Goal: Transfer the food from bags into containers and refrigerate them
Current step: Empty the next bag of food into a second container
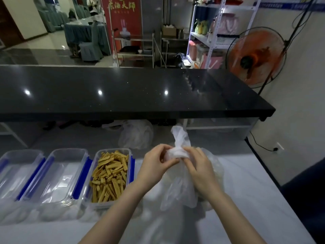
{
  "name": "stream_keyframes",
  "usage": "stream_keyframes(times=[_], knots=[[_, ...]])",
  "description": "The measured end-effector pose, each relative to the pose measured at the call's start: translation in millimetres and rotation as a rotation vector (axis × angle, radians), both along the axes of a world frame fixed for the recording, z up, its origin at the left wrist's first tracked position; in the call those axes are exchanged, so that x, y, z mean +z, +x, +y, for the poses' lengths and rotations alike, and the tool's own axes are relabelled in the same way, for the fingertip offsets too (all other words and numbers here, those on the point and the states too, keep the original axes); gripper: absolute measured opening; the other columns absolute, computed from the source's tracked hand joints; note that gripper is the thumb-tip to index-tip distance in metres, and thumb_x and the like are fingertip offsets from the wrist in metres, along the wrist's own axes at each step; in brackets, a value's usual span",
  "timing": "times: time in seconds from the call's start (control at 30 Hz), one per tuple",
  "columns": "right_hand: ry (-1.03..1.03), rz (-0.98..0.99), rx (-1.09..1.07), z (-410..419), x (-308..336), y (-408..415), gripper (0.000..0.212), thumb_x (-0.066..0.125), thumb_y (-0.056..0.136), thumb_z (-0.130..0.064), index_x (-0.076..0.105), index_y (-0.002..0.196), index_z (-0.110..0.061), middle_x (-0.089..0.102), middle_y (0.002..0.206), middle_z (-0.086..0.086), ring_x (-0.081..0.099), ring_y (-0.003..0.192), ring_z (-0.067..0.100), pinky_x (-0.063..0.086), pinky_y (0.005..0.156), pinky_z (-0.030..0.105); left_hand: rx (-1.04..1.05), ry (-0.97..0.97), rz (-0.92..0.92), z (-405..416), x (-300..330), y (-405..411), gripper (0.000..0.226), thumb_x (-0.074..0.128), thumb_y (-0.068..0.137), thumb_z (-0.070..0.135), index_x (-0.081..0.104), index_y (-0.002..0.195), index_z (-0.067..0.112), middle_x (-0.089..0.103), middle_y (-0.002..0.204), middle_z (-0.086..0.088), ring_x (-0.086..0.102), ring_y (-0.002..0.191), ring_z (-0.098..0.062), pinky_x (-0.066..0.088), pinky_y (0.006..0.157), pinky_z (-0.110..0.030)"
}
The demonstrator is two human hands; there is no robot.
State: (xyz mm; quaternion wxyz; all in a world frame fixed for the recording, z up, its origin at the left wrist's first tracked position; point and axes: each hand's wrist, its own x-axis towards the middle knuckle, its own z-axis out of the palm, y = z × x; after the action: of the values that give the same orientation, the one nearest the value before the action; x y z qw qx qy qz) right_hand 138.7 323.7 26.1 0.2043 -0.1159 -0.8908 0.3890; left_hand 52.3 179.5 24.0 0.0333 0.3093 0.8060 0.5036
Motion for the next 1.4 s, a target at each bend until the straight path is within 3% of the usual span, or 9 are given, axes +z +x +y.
stream_keyframes(times=[0.33,0.47,0.57,0.8,0.93,1.17,1.23,1.3,1.4], knots=[[-0.043,0.1,0.068,-44,22,-38,0.015,0.051,0.096,-0.015,0.062,0.092,-0.024,0.059,0.09,-0.005,0.055,0.085,0.004,0.043,0.072,0.015,0.064,0.022,-0.012,-55,30,-22,0.02,0.069,0.086,0.033,0.058,0.101,0.026,0.061,0.096,0.011,0.059,0.087,0.0,0.055,0.075,-0.021],[-0.03,0.061,0.149,-59,16,-41,0.037,0.06,0.086,-0.006,0.059,0.115,-0.029,0.054,0.11,-0.013,0.054,0.103,-0.002,0.046,0.085,0.012,0.129,-0.04,-0.072,-71,12,-25,0.014,0.065,0.089,0.033,0.057,0.101,0.028,0.062,0.094,0.011,0.061,0.086,0.0,0.053,0.071,-0.019],[0.128,0.025,0.292,-69,13,-43,0.042,0.065,0.085,-0.021,0.056,0.126,-0.028,0.05,0.119,-0.017,0.049,0.11,-0.005,0.041,0.092,0.009,0.155,0.014,-0.154,-75,3,-25,0.013,0.063,0.091,0.033,0.059,0.102,0.029,0.064,0.094,0.009,0.062,0.086,0.0,0.053,0.069,-0.018],[0.12,0.079,0.182,-66,14,-48,0.006,0.07,0.085,-0.022,0.065,0.089,-0.021,0.059,0.086,-0.009,0.056,0.083,0.0,0.043,0.073,0.01,0.198,-0.031,-0.057,-79,3,-29,0.008,0.064,0.089,0.031,0.067,0.095,0.027,0.064,0.091,0.015,0.058,0.087,0.004,0.048,0.074,-0.016],[0.035,0.045,0.05,-55,18,-45,0.01,0.065,0.088,-0.017,0.06,0.08,-0.02,0.059,0.078,-0.007,0.055,0.077,0.005,0.043,0.068,0.013,0.279,-0.037,-0.08,-78,3,-38,0.005,0.061,0.091,0.028,0.063,0.088,0.025,0.062,0.087,0.009,0.058,0.081,-0.004,0.048,0.07,-0.021],[-0.13,0.029,-0.131,-33,22,-34,0.014,0.061,0.09,-0.022,0.055,0.077,-0.021,0.057,0.082,-0.002,0.053,0.073,0.012,0.042,0.063,0.022,0.252,0.032,-0.208,-82,14,-40,0.006,0.059,0.091,0.026,0.057,0.096,0.023,0.06,0.098,0.003,0.061,0.089,-0.014,0.055,0.074,-0.027],[-0.136,0.061,-0.135,-36,25,-37,0.013,0.062,0.09,-0.024,0.056,0.079,-0.02,0.056,0.088,-0.002,0.055,0.075,0.012,0.046,0.066,0.023,0.157,0.077,-0.241,-77,20,-35,0.029,0.067,0.086,0.032,0.052,0.111,0.028,0.057,0.108,0.011,0.058,0.098,-0.006,0.054,0.081,-0.026],[-0.148,0.084,-0.127,-38,29,-40,0.01,0.063,0.089,-0.022,0.057,0.082,-0.02,0.057,0.091,-0.003,0.057,0.08,0.009,0.046,0.068,0.021,0.103,0.037,-0.165,-71,23,-35,0.044,0.072,0.081,0.039,0.053,0.12,0.033,0.055,0.113,0.017,0.054,0.104,0.0,0.051,0.085,-0.021],[-0.149,0.11,-0.067,-42,36,-41,0.015,0.062,0.087,-0.012,0.059,0.095,-0.025,0.062,0.098,-0.01,0.058,0.092,0.0,0.045,0.076,0.014,0.101,-0.072,0.019,-64,21,-37,0.031,0.07,0.082,0.044,0.062,0.109,0.032,0.059,0.103,0.015,0.055,0.097,0.0,0.051,0.082,-0.023]])
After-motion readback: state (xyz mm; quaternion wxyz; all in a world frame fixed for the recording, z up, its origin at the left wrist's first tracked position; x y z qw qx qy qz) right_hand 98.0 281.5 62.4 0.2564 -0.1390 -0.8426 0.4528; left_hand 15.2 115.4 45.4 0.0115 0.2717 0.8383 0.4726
